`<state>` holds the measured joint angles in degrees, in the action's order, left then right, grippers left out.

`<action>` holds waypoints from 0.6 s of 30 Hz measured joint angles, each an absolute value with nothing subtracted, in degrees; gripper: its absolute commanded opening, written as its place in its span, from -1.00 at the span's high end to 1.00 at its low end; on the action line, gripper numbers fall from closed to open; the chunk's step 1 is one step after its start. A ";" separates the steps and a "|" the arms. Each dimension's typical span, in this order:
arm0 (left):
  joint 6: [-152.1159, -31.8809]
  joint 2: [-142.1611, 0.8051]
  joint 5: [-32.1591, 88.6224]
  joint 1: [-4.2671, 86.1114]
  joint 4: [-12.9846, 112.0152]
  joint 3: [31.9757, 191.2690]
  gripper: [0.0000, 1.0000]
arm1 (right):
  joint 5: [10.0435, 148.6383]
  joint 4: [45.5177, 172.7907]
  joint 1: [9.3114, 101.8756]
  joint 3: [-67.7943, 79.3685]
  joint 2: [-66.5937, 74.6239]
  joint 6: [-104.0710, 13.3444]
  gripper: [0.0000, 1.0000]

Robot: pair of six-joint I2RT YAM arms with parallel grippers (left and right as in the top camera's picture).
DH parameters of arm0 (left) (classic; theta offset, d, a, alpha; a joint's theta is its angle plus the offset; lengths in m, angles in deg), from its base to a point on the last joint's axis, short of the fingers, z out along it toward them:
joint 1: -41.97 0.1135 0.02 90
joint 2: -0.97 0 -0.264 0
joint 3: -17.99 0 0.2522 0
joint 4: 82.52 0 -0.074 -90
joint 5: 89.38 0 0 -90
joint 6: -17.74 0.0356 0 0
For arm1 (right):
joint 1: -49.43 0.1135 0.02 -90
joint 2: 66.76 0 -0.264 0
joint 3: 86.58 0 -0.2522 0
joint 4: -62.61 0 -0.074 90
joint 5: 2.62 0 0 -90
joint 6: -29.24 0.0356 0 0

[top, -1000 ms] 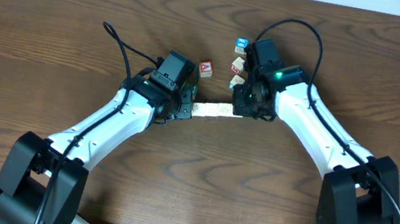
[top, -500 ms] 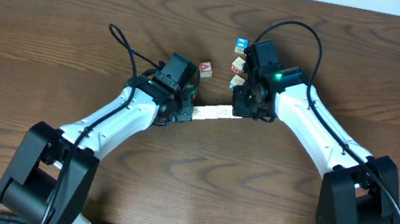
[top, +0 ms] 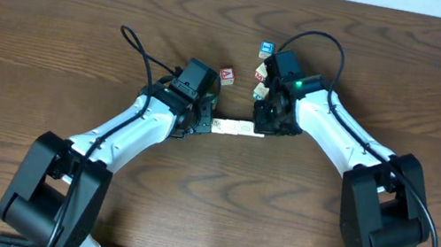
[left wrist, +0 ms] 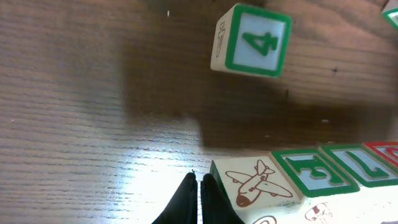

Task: Lift 5 blocks
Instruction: 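Lower the row back onto the table with both grippers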

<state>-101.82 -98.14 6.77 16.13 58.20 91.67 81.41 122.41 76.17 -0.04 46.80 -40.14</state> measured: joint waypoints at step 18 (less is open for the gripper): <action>-101.82 -102.21 6.33 16.13 60.39 91.67 0.85 | 80.95 122.02 76.17 -0.04 51.22 -39.70 0.97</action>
<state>-101.82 -102.21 6.33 16.13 60.39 91.67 80.95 122.02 76.17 -0.04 51.22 -39.70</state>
